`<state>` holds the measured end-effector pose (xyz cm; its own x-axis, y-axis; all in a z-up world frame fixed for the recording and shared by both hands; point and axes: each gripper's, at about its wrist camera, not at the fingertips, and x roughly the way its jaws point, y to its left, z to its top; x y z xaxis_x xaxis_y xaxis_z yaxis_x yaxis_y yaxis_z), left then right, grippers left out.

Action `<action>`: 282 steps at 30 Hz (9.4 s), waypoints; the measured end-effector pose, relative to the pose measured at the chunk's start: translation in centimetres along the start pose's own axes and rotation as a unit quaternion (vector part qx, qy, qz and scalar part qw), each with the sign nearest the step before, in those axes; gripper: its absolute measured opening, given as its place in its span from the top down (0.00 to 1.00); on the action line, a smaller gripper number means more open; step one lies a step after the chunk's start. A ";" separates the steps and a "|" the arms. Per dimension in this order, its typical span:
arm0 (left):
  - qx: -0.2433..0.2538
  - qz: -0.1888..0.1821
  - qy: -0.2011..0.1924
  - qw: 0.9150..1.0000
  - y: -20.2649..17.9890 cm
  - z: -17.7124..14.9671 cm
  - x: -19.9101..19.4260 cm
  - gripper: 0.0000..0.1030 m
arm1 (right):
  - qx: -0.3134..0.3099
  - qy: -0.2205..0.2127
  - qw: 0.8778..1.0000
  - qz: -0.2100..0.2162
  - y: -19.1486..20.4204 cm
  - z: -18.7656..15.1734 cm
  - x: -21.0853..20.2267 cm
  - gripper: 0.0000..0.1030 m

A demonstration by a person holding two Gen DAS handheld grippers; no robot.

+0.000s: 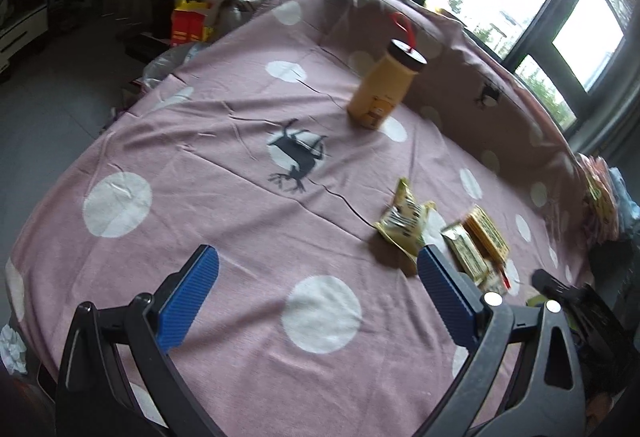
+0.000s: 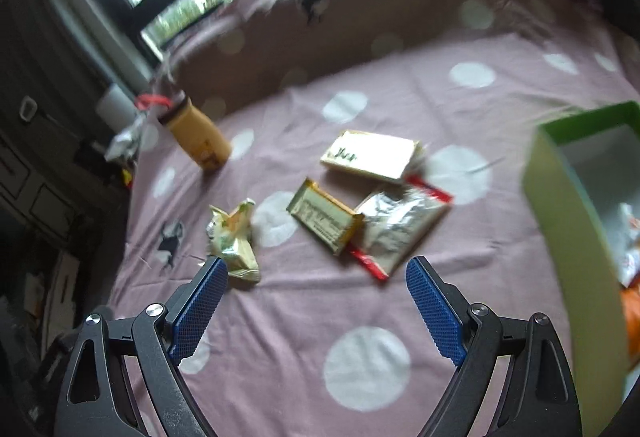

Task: Organize snacks
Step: 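Close the right gripper on the pale green crumpled snack bag, then lift the pale green snack bag with the right gripper over the box, then open the right gripper to drop the green snack bag into the box, then move the right gripper back to the gold-wrapped bar, then grasp the gold-wrapped bar with the right gripper, then lift the gold-wrapped bar with the right gripper and carry it over the box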

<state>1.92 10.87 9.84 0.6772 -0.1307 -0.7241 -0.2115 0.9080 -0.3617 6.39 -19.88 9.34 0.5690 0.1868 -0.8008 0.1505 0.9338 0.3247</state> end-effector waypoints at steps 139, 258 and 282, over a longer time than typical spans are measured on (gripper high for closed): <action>0.345 -0.404 0.195 0.825 -37.3 -19.0 3.2 0.52 | 0.305 -0.173 0.936 0.017 -24.5 -4.8 -15.5 0.54; 0.119 -0.041 0.159 0.979 -10.2 -6.8 5.6 0.18 | 0.090 0.083 0.990 0.074 -5.3 -4.3 0.4 0.42; 0.173 -0.163 0.207 0.949 -16.2 -10.9 6.7 0.81 | 0.102 0.088 0.984 0.113 -5.9 -4.8 0.4 0.67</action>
<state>2.20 -9.01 4.44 0.3169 -0.5067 -0.8018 0.2544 0.8598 -0.4428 1.87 -23.84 4.68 0.4605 0.4496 -0.7654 0.2062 0.7845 0.5849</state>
